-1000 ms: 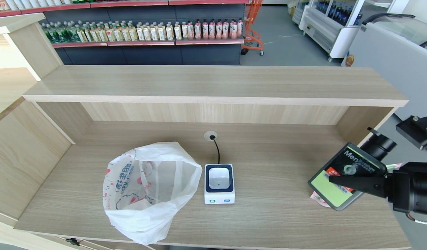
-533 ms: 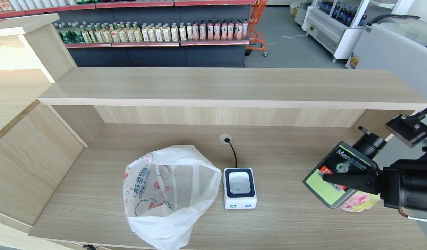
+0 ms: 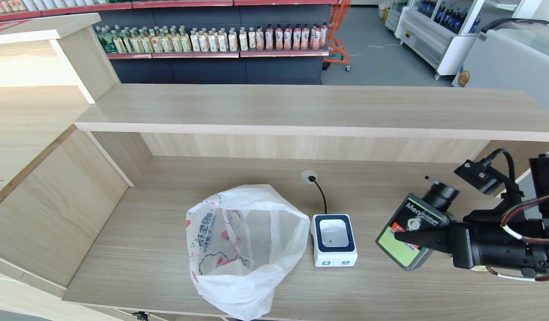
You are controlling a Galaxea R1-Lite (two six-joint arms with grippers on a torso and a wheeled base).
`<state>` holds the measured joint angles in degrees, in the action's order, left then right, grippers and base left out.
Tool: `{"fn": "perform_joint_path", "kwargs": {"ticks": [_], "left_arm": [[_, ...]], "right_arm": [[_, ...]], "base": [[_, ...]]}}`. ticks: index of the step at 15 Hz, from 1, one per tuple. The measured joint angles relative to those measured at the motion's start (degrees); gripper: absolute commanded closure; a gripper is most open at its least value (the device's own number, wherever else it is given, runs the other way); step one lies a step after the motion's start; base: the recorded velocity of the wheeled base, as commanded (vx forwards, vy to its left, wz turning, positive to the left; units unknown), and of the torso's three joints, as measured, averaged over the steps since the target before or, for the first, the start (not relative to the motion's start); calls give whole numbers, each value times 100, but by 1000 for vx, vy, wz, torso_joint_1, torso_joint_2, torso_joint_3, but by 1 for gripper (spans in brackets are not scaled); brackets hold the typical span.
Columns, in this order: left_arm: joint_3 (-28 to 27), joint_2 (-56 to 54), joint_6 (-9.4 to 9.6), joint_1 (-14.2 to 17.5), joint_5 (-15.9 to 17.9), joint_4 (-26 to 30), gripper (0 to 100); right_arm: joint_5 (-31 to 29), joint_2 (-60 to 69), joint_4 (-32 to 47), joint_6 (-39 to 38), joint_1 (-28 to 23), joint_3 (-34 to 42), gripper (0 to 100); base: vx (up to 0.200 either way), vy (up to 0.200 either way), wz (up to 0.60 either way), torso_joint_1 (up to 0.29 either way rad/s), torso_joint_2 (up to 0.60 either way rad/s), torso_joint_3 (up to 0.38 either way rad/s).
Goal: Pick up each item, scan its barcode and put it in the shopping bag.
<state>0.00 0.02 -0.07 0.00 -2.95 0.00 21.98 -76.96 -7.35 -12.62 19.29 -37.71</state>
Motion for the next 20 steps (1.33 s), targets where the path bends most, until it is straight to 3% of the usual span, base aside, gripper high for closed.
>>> {"fn": "perform_joint_path", "kwargs": {"ticks": [9,14,20], "left_arm": [[0,0,7,0,0,0,0],[0,0,7,0,-2,0,0],[0,0,7,0,0,0,0]], "right_arm": [[54,-1876,-1714,15,74,-77,100],[51,-2693,-2354,255,260,-162,100],[38,-3233,-2588,436,304,-374,100]], "base": [[0,0,0,0,0,0],[0,0,0,0,0,0],[0,0,0,0,0,0]]}}
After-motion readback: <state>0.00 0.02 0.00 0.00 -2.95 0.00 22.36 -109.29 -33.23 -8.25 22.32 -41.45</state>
